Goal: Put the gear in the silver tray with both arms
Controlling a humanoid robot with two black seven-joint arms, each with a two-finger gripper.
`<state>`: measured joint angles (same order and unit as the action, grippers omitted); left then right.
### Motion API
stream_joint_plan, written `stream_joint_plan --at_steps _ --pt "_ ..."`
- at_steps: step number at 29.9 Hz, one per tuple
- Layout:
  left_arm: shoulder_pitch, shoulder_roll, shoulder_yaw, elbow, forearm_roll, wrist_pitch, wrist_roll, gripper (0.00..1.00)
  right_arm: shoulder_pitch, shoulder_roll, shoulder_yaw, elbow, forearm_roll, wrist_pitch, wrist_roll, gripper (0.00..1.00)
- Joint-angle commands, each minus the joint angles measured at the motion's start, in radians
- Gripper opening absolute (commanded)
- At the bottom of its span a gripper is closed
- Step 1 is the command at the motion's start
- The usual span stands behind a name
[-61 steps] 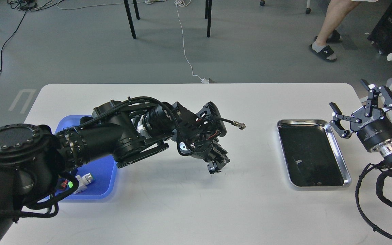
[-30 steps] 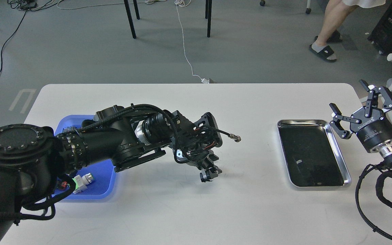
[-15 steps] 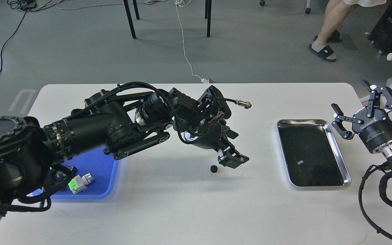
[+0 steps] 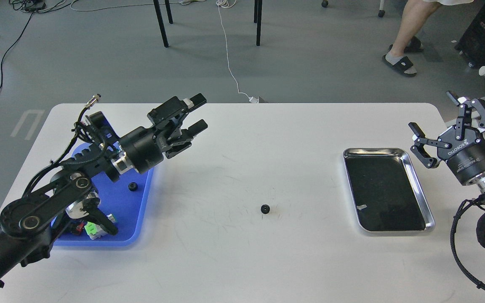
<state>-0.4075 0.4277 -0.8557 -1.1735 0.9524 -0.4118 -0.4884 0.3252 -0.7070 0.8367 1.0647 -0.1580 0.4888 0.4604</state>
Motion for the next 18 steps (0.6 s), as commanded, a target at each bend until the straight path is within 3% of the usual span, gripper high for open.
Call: stream_joint_plan --at_steps 1,9,13,18 --pt "0.125 -0.021 -0.147 -0.014 -0.001 0.007 0.000 0.98 0.000 -0.002 -0.001 0.014 -0.041 0.000 0.001 0.99" --pt "0.217 0.006 -0.270 0.008 -0.236 -0.008 0.000 0.98 0.003 -0.011 0.001 0.014 -0.045 0.000 0.003 0.99" --pt "0.249 -0.020 -0.333 0.005 -0.307 -0.070 0.077 0.98 0.009 -0.011 -0.001 0.021 -0.046 0.000 0.003 0.99" --pt "0.294 -0.044 -0.370 0.000 -0.313 -0.077 0.099 0.98 0.009 -0.017 -0.001 0.035 -0.046 0.000 0.003 0.99"
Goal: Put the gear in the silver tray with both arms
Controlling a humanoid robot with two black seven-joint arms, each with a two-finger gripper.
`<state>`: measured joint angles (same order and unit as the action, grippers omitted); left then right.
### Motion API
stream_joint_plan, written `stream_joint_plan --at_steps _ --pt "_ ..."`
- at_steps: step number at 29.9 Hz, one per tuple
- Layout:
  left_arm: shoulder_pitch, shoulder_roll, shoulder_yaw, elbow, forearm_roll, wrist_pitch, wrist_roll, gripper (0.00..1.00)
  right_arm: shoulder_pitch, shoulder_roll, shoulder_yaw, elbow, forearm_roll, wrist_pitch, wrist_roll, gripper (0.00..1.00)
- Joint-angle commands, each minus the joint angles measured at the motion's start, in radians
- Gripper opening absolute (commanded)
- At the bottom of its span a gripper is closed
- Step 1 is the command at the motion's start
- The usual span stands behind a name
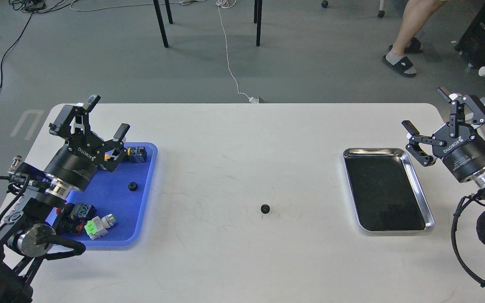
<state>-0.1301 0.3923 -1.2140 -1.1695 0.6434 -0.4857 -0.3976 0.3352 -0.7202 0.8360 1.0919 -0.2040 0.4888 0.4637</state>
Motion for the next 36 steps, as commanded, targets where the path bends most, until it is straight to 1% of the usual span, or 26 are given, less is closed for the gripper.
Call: stream_joint_plan --at_steps 1,6,12,17,20,23,27,31,34,36 --pt "0.020 -0.010 -0.012 -0.004 -0.004 -0.003 0.008 0.98 0.001 -0.004 0.000 0.010 0.000 0.000 0.000 0.99" --pt "0.029 -0.026 -0.021 -0.007 -0.011 -0.003 0.009 0.98 0.004 -0.008 0.000 0.028 -0.052 0.000 0.000 0.99" --pt "0.032 -0.041 -0.027 -0.007 -0.028 -0.003 0.008 0.98 0.027 -0.054 -0.003 0.094 -0.242 0.000 0.001 0.99" --pt "0.041 -0.049 -0.030 -0.007 -0.028 -0.003 0.008 0.98 0.131 -0.090 -0.061 0.126 -0.450 0.000 0.001 0.99" --pt "0.043 -0.049 -0.032 -0.007 -0.028 -0.003 0.006 0.98 0.273 -0.114 -0.187 0.137 -0.590 0.000 0.003 0.99" --pt "0.043 -0.049 -0.030 -0.007 -0.028 -0.003 0.005 0.98 0.434 -0.136 -0.348 0.154 -0.664 0.000 0.025 0.99" --pt "0.043 -0.052 -0.032 -0.007 -0.027 -0.003 0.005 0.98 0.681 -0.125 -0.588 0.169 -0.823 0.000 0.025 0.99" --pt "0.043 -0.055 -0.039 -0.007 -0.027 -0.003 0.005 0.98 0.876 -0.044 -0.808 0.171 -1.044 0.000 0.025 0.99" --pt "0.043 -0.059 -0.042 -0.009 -0.027 -0.003 0.006 0.98 0.970 0.019 -0.914 0.171 -1.211 0.000 0.025 0.99" --pt "0.043 -0.061 -0.042 -0.009 -0.027 -0.003 0.006 0.98 0.998 0.062 -0.951 0.171 -1.300 0.000 0.025 0.99"
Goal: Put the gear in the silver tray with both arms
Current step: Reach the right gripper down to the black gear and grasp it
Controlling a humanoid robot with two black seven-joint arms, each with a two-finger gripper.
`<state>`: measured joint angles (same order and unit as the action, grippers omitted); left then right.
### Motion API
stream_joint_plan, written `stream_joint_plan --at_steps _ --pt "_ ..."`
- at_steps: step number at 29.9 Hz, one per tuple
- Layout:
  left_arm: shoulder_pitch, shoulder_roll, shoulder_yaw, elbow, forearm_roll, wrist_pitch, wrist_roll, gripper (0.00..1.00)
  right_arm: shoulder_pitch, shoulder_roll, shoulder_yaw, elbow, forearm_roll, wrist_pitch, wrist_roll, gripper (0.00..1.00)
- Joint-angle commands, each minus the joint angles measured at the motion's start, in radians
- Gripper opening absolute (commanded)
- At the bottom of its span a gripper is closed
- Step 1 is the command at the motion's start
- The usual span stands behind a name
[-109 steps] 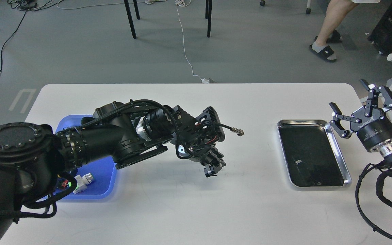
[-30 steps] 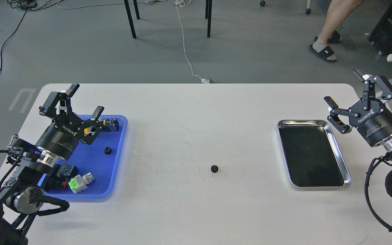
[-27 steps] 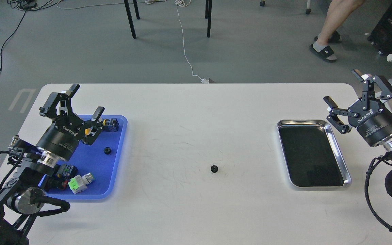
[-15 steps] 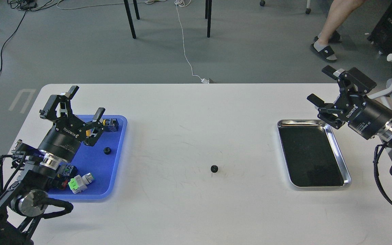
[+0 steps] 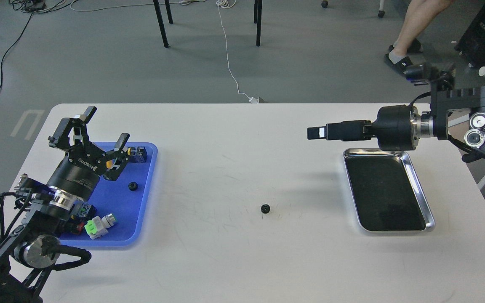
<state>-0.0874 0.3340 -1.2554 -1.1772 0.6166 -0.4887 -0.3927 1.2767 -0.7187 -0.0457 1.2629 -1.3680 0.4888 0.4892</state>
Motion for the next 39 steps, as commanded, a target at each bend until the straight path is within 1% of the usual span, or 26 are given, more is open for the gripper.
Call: stream_joint_plan --at_steps 1,5,7,15,19,20,25,28,30,33,37,39 --pt "0.000 -0.003 -0.001 -0.001 0.000 0.000 0.003 0.98 0.062 0.080 -0.078 0.000 -0.173 0.000 -0.001 0.99" --pt "0.001 -0.003 -0.002 -0.001 0.002 0.000 0.003 0.98 0.092 0.169 -0.118 -0.008 -0.327 0.000 -0.001 0.99" --pt "0.001 -0.001 -0.002 -0.001 0.002 0.000 0.003 0.98 0.104 0.218 -0.149 -0.016 -0.362 0.000 -0.001 0.99" --pt "0.005 -0.001 -0.010 -0.001 0.002 0.000 0.003 0.98 0.119 0.432 -0.247 -0.125 -0.375 0.000 -0.001 0.98" --pt "0.009 -0.001 -0.012 -0.001 0.002 0.000 0.003 0.98 0.113 0.524 -0.305 -0.200 -0.384 -0.002 -0.001 0.94" --pt "0.009 -0.001 -0.012 -0.001 0.002 0.000 0.003 0.98 0.113 0.542 -0.319 -0.218 -0.387 -0.019 -0.001 0.93" --pt "0.014 -0.001 -0.016 -0.001 0.002 0.000 0.003 0.98 0.099 0.593 -0.368 -0.270 -0.387 -0.091 -0.001 0.87" --pt "0.014 -0.001 -0.016 -0.001 0.002 0.000 0.003 0.98 0.092 0.614 -0.388 -0.295 -0.387 -0.121 -0.001 0.81" --pt "0.014 -0.003 -0.016 -0.001 0.002 0.000 0.003 0.98 0.089 0.620 -0.399 -0.309 -0.387 -0.131 -0.001 0.77" --pt "0.014 -0.003 -0.016 -0.001 0.002 0.000 0.003 0.98 0.087 0.634 -0.407 -0.313 -0.387 -0.142 -0.001 0.74" --pt "0.014 -0.001 -0.016 -0.001 0.002 0.000 0.003 0.98 0.087 0.643 -0.407 -0.315 -0.387 -0.142 -0.001 0.66" --pt "0.014 -0.003 -0.016 -0.001 0.002 0.000 0.003 0.98 0.084 0.647 -0.407 -0.318 -0.387 -0.142 -0.001 0.65"
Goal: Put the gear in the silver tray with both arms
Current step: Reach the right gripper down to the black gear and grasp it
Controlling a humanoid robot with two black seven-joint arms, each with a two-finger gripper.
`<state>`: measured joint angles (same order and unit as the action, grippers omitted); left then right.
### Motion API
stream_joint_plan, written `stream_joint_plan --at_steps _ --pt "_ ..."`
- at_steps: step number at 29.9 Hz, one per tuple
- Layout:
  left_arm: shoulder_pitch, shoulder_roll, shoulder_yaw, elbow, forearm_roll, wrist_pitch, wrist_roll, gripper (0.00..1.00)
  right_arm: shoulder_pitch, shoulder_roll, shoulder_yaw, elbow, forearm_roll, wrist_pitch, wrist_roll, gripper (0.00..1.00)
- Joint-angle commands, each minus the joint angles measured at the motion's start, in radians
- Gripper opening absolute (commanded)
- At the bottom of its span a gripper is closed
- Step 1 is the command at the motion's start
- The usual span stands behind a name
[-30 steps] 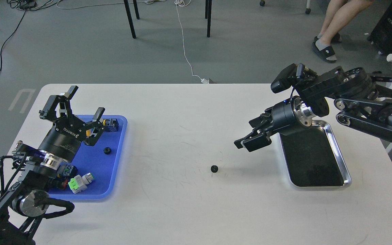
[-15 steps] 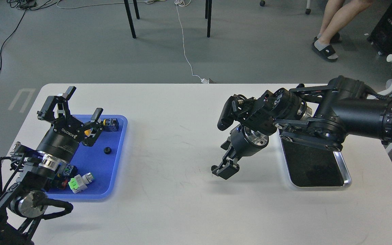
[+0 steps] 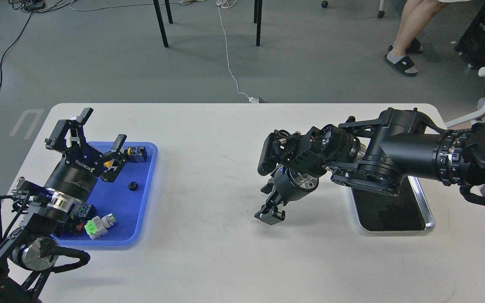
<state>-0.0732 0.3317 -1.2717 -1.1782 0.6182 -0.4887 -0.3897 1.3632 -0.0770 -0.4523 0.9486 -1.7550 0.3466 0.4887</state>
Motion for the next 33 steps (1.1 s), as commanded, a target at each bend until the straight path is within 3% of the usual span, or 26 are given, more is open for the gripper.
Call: stream_joint_plan --at_steps 1,13,28,33 --pt "0.000 0.001 0.000 0.000 0.000 0.000 0.000 0.98 -0.007 0.006 0.000 -0.004 0.000 0.000 0.000 0.65" --pt "0.000 0.001 -0.001 0.000 0.000 0.000 0.000 0.98 -0.013 0.009 -0.022 -0.005 0.002 0.000 0.000 0.60" --pt "0.000 0.004 -0.001 0.000 0.002 0.000 0.000 0.98 -0.013 0.008 -0.023 -0.011 0.002 0.000 0.000 0.40" --pt "0.000 0.003 -0.001 0.000 0.000 0.000 0.000 0.98 -0.013 0.008 -0.023 -0.014 0.002 0.002 0.000 0.27"
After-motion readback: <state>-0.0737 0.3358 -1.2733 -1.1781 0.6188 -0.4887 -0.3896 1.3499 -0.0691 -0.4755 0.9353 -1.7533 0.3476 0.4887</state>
